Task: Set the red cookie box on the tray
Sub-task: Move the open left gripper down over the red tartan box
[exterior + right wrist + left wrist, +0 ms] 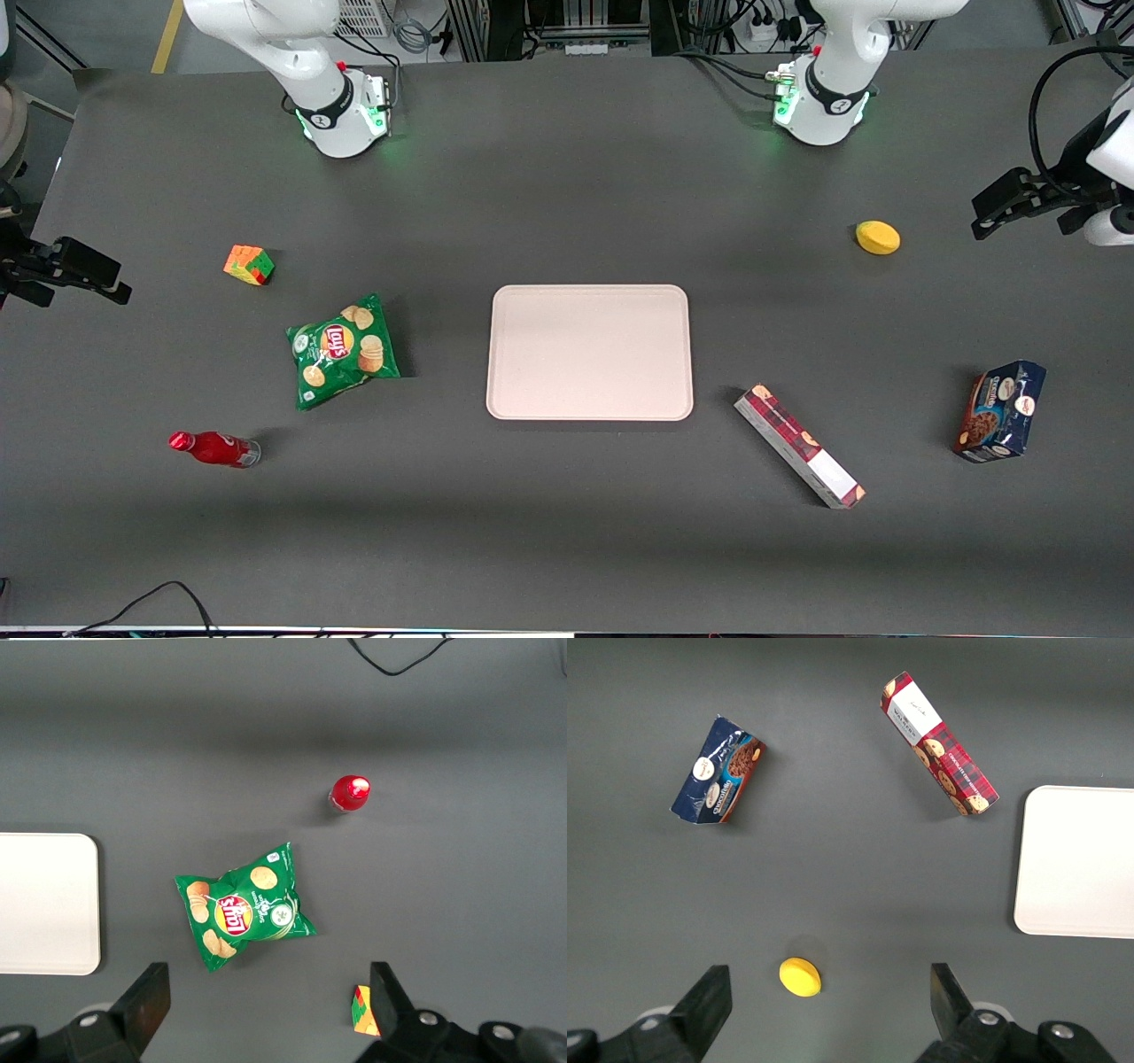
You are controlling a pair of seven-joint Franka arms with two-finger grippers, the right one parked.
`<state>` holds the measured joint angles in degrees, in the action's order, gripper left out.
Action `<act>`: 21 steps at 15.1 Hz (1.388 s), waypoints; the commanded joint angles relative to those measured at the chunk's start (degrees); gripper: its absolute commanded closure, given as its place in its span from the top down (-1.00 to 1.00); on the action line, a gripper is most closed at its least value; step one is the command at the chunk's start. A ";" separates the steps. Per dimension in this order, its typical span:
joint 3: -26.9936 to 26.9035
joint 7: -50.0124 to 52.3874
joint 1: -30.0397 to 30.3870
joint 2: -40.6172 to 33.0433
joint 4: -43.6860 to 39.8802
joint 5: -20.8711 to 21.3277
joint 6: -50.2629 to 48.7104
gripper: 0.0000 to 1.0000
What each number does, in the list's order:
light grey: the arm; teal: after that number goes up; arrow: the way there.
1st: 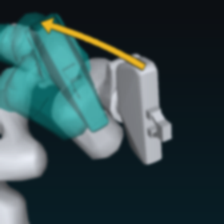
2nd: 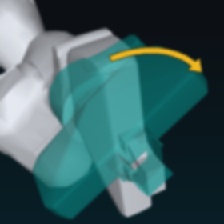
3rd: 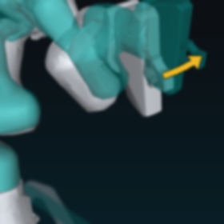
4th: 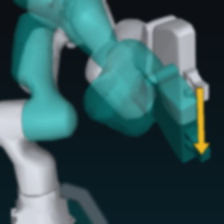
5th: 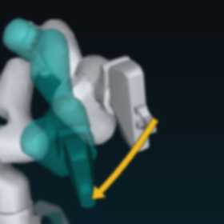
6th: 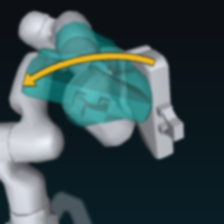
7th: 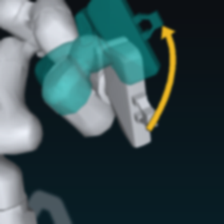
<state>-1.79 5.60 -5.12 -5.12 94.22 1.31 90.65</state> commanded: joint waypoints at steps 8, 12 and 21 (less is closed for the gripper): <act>-0.41 12.72 -0.59 1.86 -0.08 -3.07 1.80 1.00; 0.03 28.28 -1.30 6.25 -0.17 -2.98 6.90 1.00; 1.08 44.05 -3.84 23.73 -0.26 -2.19 24.20 1.00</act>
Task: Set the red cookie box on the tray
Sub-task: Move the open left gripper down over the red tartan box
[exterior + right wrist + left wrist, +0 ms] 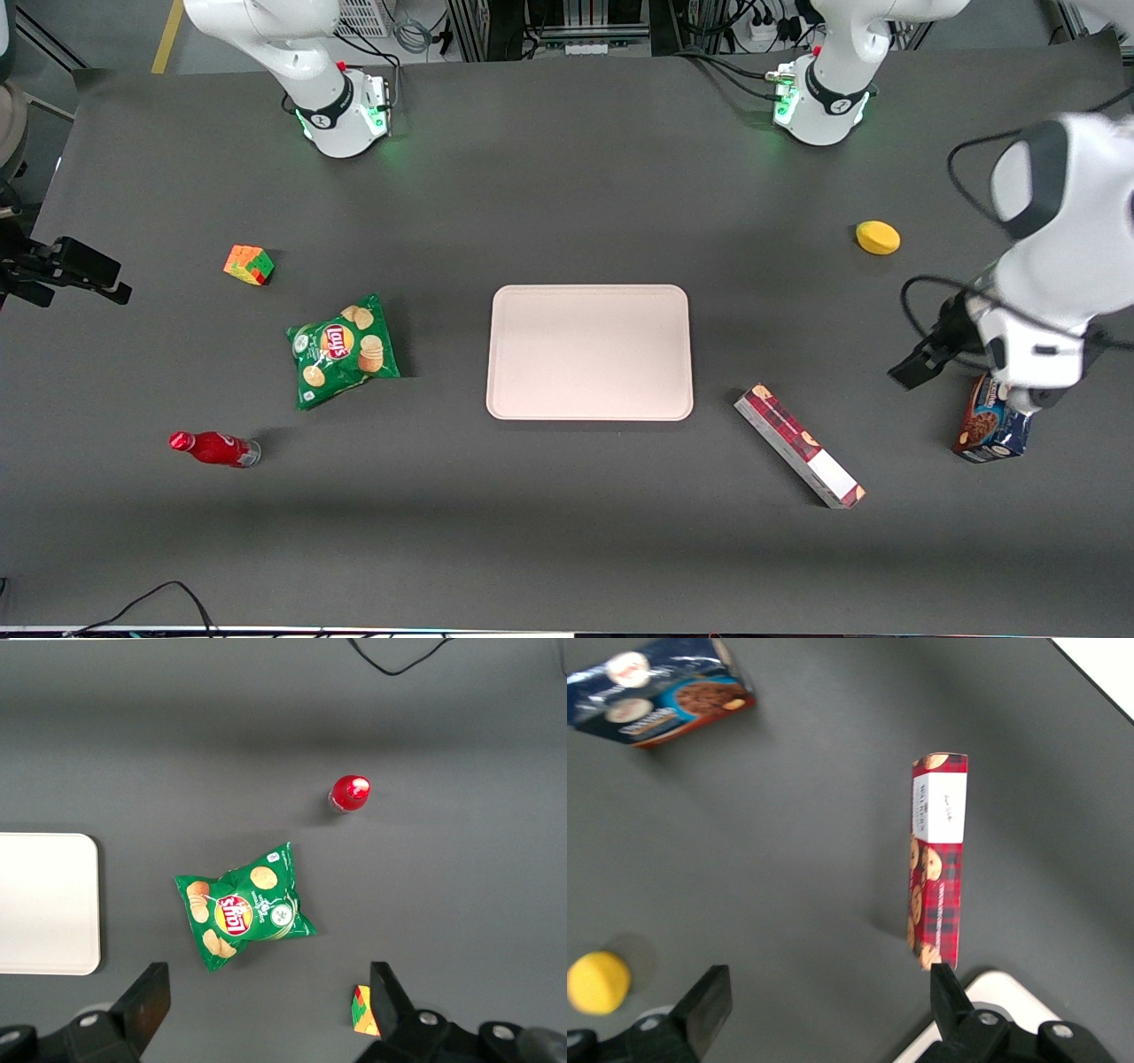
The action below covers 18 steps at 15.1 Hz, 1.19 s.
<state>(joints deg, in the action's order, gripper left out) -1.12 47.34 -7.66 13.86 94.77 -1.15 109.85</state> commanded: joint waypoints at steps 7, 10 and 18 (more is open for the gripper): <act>0.51 4.34 -1.92 18.38 -1.96 0.27 23.29 1.00; 0.51 7.23 -2.62 22.60 -4.67 0.36 25.06 1.00; 0.42 9.00 -4.72 28.67 -7.32 0.36 27.33 1.00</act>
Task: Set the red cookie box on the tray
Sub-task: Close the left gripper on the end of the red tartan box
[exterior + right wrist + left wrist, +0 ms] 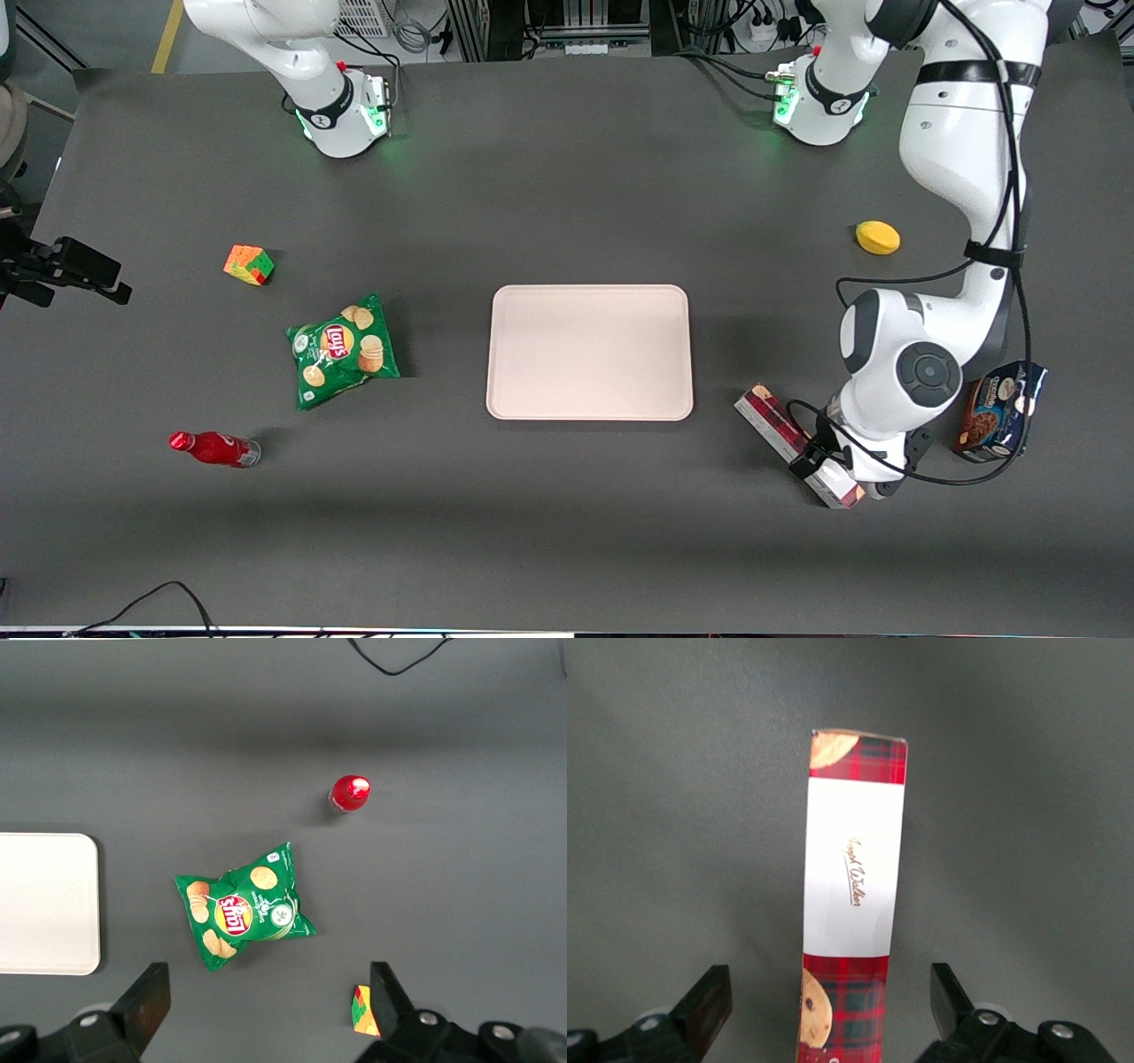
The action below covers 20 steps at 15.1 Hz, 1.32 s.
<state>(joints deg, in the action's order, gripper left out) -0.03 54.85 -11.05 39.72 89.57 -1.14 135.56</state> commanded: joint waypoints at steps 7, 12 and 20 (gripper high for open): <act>-0.58 1.49 -1.43 3.61 -2.12 0.17 2.60 0.08; -0.58 0.79 -1.26 3.17 -2.29 0.26 2.43 -0.64; -0.58 -14.38 -1.17 -4.72 -4.13 0.70 -9.41 -0.85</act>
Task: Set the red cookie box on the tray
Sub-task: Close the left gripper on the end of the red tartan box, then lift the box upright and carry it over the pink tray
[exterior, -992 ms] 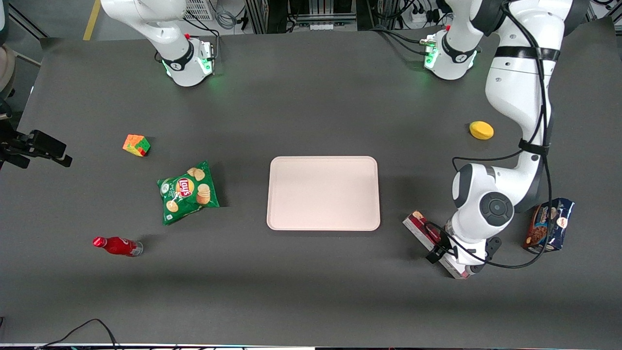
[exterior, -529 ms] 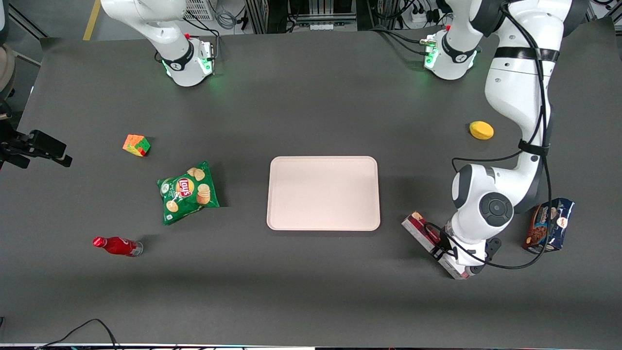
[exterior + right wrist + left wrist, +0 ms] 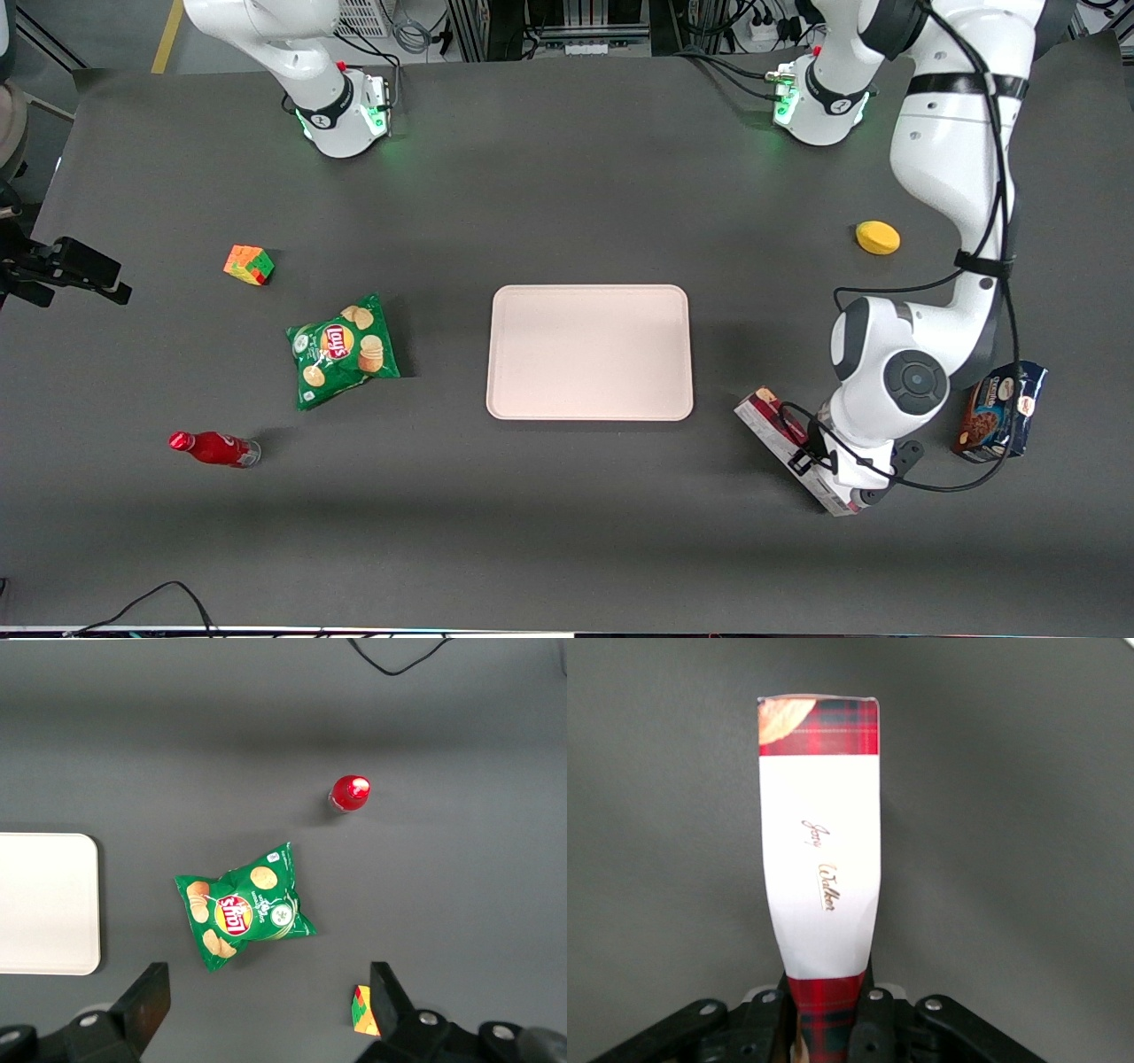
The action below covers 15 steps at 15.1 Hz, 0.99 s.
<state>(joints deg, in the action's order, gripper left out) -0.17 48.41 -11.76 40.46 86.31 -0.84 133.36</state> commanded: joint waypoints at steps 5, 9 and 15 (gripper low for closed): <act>0.43 -16.67 -1.95 -9.87 -8.50 1.71 -21.71 -0.89; 2.71 -25.19 -3.45 -13.12 -12.04 3.30 -27.89 -0.83; 10.01 -23.99 -7.92 -14.71 -7.13 4.61 -30.53 -0.80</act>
<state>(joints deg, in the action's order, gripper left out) 9.42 23.49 -15.99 26.77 75.22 1.83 102.56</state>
